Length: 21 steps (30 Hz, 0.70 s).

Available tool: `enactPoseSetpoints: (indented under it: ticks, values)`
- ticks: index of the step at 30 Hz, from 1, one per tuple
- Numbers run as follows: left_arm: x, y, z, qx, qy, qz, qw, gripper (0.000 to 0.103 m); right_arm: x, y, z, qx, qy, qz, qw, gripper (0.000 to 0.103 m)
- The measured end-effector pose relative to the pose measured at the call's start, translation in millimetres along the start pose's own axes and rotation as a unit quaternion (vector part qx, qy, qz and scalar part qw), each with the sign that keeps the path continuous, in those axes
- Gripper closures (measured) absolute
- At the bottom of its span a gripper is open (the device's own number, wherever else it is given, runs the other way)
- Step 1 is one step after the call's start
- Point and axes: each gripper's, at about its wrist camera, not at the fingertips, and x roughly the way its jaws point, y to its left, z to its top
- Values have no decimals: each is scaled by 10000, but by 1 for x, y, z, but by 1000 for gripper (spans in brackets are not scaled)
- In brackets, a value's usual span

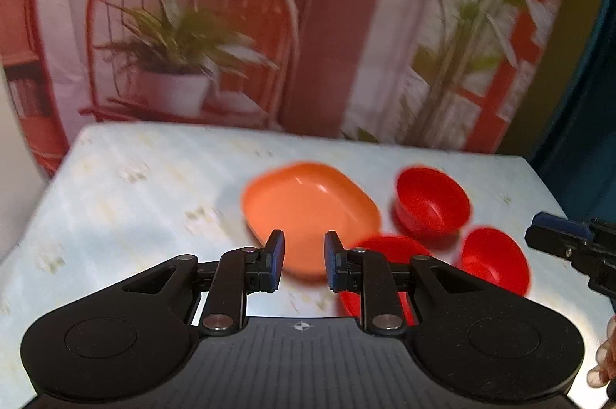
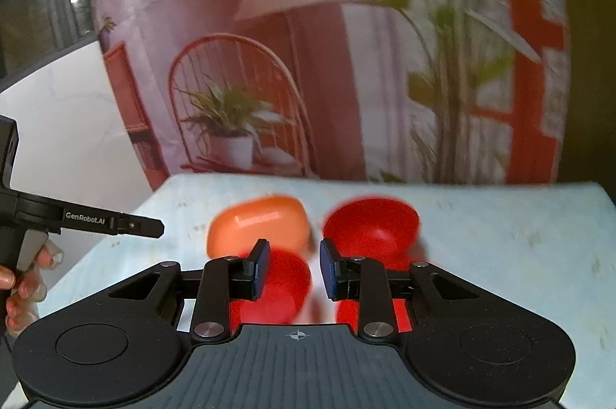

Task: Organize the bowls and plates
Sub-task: 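Open the left tool and move it to the orange plate, then close the left tool on the orange plate rim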

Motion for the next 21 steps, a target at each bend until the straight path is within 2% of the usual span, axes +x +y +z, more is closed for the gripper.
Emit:
enactPoseSetpoints:
  ticks: [3,9,14,21]
  values:
    - [2,2,14,24,-149,137,9998,79,25,3,23,-161,-80,84,9998,76]
    - [29,15,25,-235,-125,328,9991,79,89,1,57,-121,65,200,9997,76]
    - [65,28,19,-600,130,479,9970,79,142,2,64,-348,376,139,9986,77]
    - [106,38,2,-954,554,523,9925,79,207,-7,55,-224,1017,45,9946,77]
